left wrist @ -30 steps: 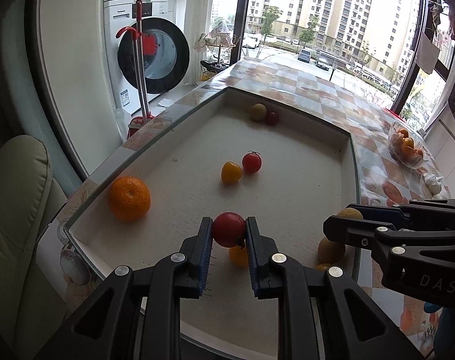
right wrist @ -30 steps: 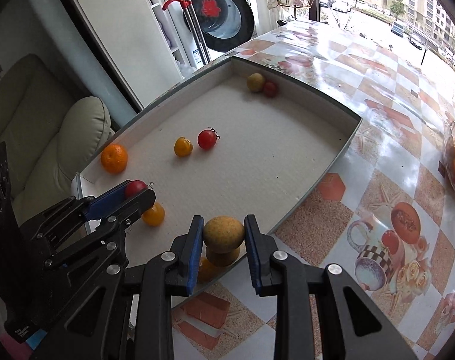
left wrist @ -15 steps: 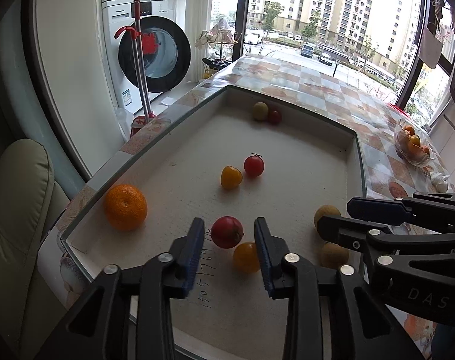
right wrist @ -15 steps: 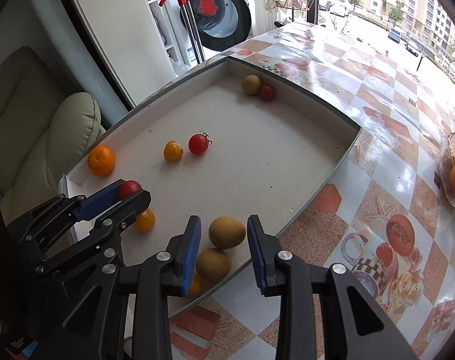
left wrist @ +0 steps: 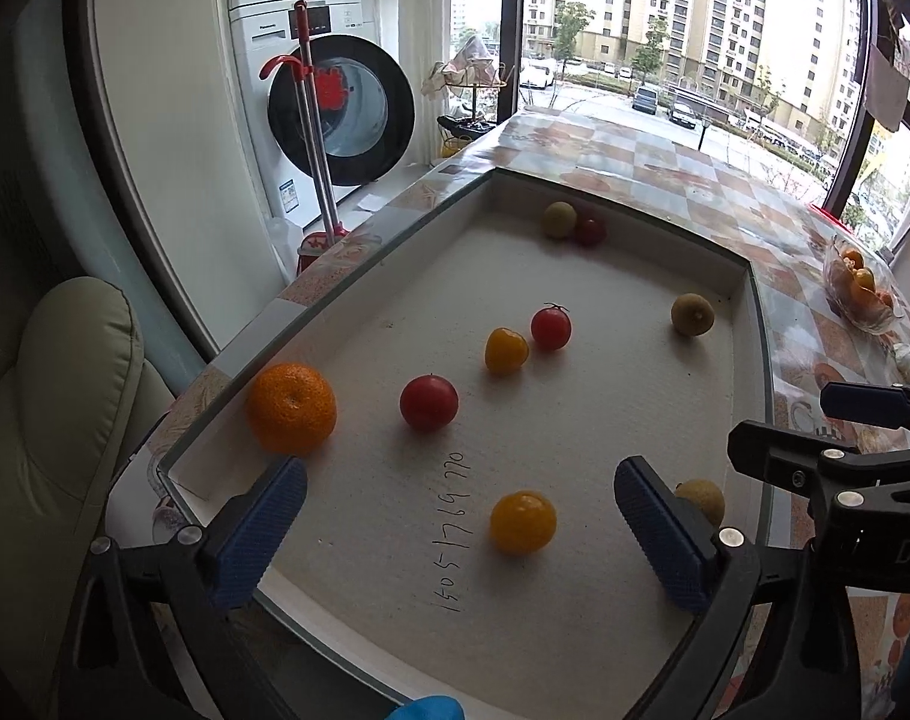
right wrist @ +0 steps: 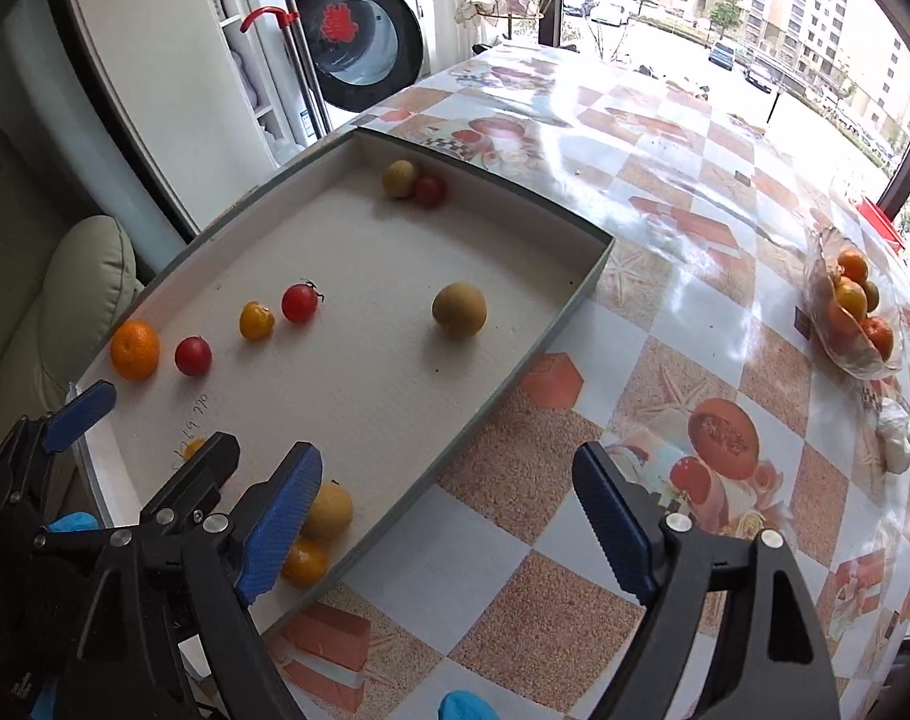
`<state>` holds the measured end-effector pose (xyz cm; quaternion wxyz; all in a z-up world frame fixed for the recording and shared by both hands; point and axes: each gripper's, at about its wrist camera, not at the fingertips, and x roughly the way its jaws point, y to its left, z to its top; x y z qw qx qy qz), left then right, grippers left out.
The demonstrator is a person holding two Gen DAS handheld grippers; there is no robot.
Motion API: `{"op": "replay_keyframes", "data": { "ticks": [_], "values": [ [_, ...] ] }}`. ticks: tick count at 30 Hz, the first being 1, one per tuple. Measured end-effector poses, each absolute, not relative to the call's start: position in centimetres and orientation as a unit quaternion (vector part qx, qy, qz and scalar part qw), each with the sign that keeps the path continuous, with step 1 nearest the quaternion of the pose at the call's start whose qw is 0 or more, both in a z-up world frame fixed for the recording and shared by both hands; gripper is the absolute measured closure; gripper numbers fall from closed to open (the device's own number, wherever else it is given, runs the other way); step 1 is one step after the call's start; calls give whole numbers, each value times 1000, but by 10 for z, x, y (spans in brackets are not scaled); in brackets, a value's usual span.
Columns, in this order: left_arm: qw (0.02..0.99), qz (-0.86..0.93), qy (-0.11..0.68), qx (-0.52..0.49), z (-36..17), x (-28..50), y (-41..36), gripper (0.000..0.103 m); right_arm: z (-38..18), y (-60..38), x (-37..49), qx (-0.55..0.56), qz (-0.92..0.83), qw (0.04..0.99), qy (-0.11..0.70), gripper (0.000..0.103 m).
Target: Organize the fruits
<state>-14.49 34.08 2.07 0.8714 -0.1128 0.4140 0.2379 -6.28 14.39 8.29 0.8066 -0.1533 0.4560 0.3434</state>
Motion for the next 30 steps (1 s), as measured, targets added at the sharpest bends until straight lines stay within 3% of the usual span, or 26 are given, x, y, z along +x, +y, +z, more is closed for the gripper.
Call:
{"op": "replay_keyframes", "data": {
  "ticks": [6, 10, 21, 30],
  "values": [
    [868, 249, 417, -102, 22, -147, 341, 0, 78, 137, -62, -157, 330, 810, 460, 14],
    [869, 257, 413, -93, 25, -149, 340, 0, 77, 133, -59, -154, 318, 812, 464, 0],
    [848, 292, 435, -80, 20, -152, 344, 0, 68, 139, -65, -185, 338, 790, 477, 0],
    [849, 308, 418, -97, 37, -159, 355, 0, 67, 155, -96, -277, 344, 790, 426, 0]
  ]
}}
